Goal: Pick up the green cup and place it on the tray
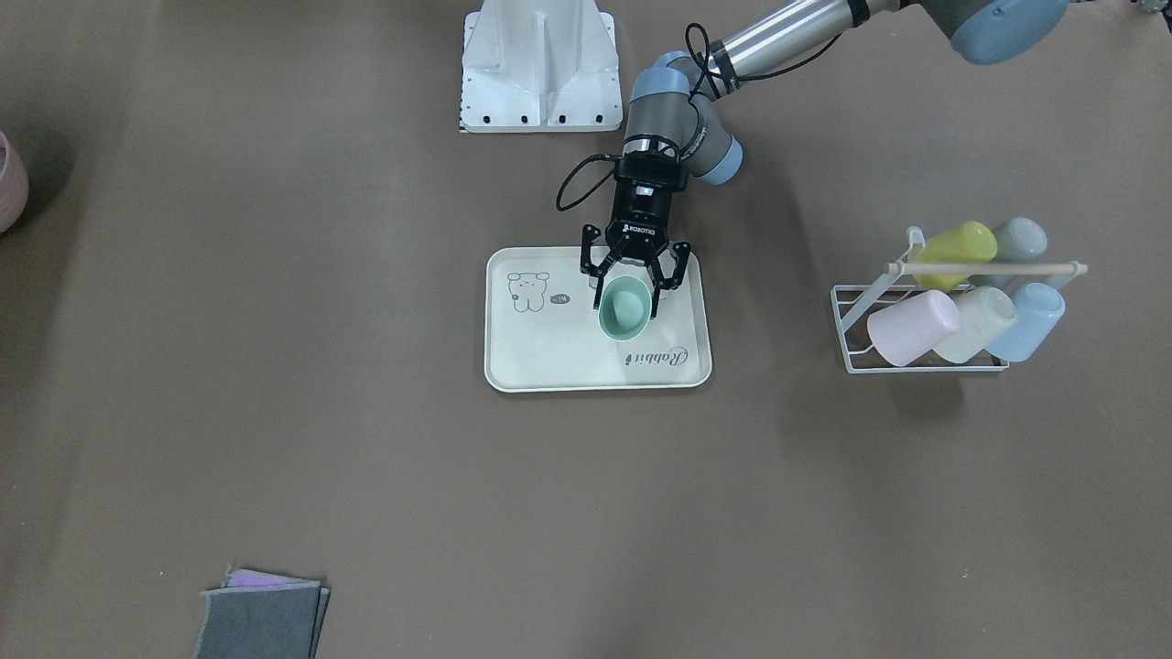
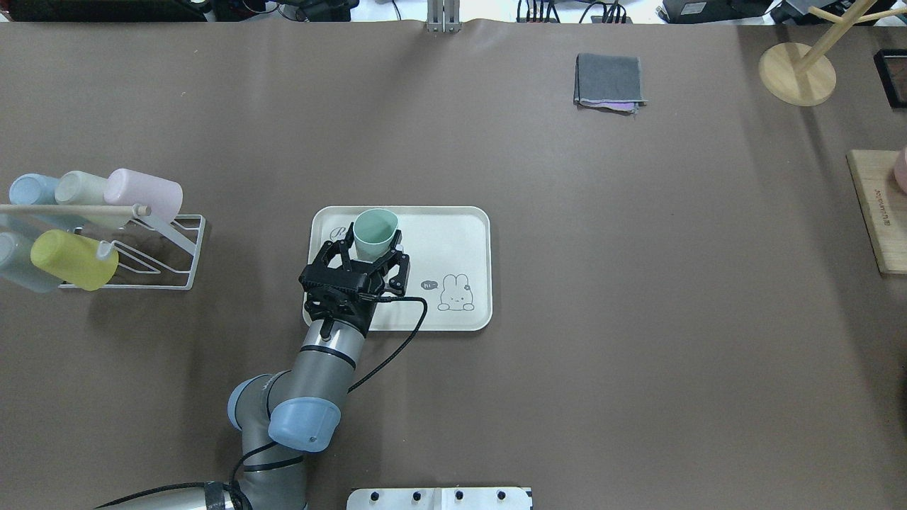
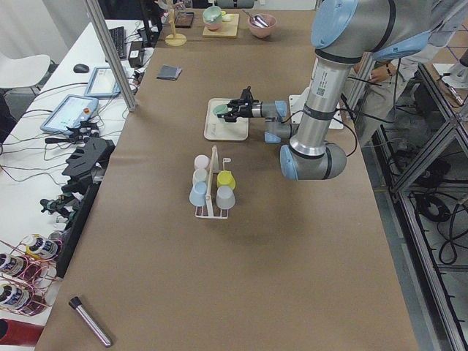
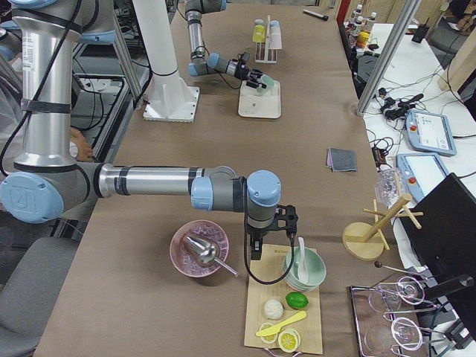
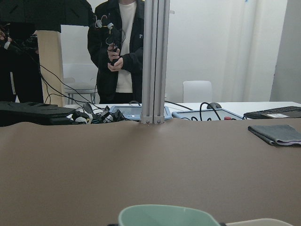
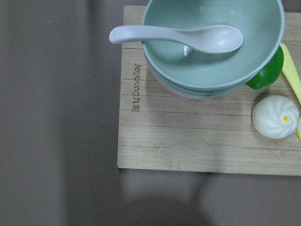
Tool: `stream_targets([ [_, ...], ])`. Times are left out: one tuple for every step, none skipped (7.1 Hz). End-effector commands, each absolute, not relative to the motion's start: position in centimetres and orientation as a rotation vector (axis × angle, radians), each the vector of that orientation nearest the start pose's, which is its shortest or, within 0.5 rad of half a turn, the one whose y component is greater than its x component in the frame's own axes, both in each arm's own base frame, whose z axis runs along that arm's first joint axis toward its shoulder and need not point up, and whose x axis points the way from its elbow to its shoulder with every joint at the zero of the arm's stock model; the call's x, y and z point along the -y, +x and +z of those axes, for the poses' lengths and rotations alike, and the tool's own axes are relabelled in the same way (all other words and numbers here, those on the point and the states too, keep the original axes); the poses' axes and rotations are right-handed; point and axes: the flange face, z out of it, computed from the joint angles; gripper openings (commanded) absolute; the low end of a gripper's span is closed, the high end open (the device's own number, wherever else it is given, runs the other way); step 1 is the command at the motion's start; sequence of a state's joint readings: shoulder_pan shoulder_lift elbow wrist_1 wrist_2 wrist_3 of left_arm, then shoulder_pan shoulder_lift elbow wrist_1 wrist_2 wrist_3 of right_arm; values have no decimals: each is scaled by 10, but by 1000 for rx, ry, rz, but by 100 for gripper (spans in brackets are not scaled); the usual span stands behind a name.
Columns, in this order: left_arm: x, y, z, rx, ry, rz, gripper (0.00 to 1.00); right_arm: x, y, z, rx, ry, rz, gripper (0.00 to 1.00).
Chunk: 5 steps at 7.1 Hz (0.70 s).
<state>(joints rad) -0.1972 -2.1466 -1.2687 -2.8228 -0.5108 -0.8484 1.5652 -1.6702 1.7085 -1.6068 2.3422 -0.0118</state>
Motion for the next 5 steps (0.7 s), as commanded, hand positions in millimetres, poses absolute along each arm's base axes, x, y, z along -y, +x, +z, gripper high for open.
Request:
stream_targets([
  [346, 607, 314, -831, 1324, -392, 79, 452, 63, 638, 776, 2, -23, 99],
  [346, 607, 315, -831, 1324, -392, 80, 451, 63, 640, 775, 1, -24, 99],
  [346, 608, 316, -829, 1323, -391, 80, 451, 64, 639, 773, 12, -32, 99],
  [346, 608, 317, -827, 1323, -387, 80, 451, 64, 636, 775, 17, -38, 99],
  [347, 609, 318, -825, 1323, -385, 80, 452, 64, 635, 774, 20, -39, 99],
])
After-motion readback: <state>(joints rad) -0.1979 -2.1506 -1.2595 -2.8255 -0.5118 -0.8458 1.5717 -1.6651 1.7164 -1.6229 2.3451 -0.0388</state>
